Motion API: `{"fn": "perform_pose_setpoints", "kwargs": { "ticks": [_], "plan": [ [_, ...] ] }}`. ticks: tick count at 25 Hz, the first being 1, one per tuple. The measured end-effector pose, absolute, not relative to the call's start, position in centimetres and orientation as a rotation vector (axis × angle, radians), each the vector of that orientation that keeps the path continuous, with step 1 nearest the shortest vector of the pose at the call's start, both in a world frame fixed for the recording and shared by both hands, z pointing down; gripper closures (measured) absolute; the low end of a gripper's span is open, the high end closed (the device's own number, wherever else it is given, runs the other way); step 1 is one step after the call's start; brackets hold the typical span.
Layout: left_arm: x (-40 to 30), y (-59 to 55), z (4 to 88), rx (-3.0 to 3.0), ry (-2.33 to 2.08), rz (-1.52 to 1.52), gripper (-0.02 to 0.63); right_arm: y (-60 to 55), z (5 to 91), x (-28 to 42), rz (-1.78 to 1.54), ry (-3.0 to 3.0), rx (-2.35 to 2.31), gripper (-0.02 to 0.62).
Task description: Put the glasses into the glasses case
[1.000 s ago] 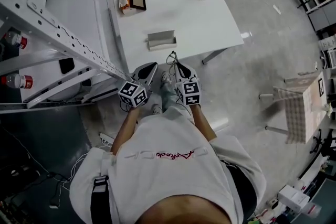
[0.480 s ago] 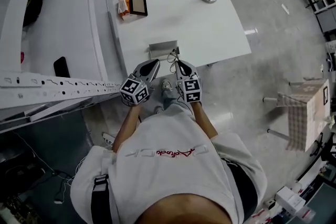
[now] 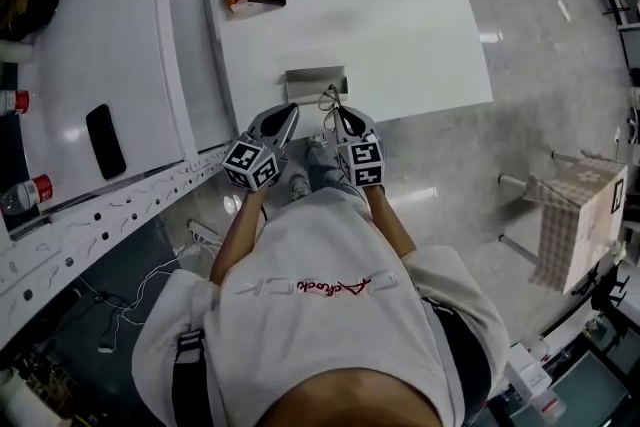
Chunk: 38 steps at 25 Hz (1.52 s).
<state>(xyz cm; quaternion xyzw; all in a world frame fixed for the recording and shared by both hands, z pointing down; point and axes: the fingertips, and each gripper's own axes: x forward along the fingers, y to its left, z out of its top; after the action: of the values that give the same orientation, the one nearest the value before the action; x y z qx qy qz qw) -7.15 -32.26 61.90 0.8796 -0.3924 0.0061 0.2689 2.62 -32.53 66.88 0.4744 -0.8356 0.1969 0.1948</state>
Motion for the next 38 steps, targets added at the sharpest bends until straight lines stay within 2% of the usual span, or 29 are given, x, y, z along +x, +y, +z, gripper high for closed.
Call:
{"fn": "perform_pose_setpoints", "kwargs": {
  "ticks": [8, 18, 22, 29, 38],
  "plan": [
    [-7.5, -32.8, 64.1, 2.325, -1.045, 0.055, 0.581, -32.1, 69.7, 1.6, 0.615, -2.307, 1.238, 0.582],
    [-8.2, -33.8, 63.9, 2.304, -1.074, 0.022, 0.581, -38.3, 67.6, 0.3, 0.446, -2.358, 1.177, 0.583],
    [-8.8, -33.6, 64.1, 2.295, -1.091, 0.026, 0.581, -39.1, 67.7, -0.7, 0.227, -2.338, 1.034, 0.582],
    [-9.1, -33.4, 63.8, 2.29, -1.107, 0.018, 0.581, -38.9, 69.0, -2.5, -0.431, -2.102, 0.633, 0.583],
    [-9.4, -33.4, 63.6, 2.285, -1.117, -0.009, 0.581, -39.6, 70.7, -3.3, -0.549, -1.996, 0.506, 0.582]
  ]
}}
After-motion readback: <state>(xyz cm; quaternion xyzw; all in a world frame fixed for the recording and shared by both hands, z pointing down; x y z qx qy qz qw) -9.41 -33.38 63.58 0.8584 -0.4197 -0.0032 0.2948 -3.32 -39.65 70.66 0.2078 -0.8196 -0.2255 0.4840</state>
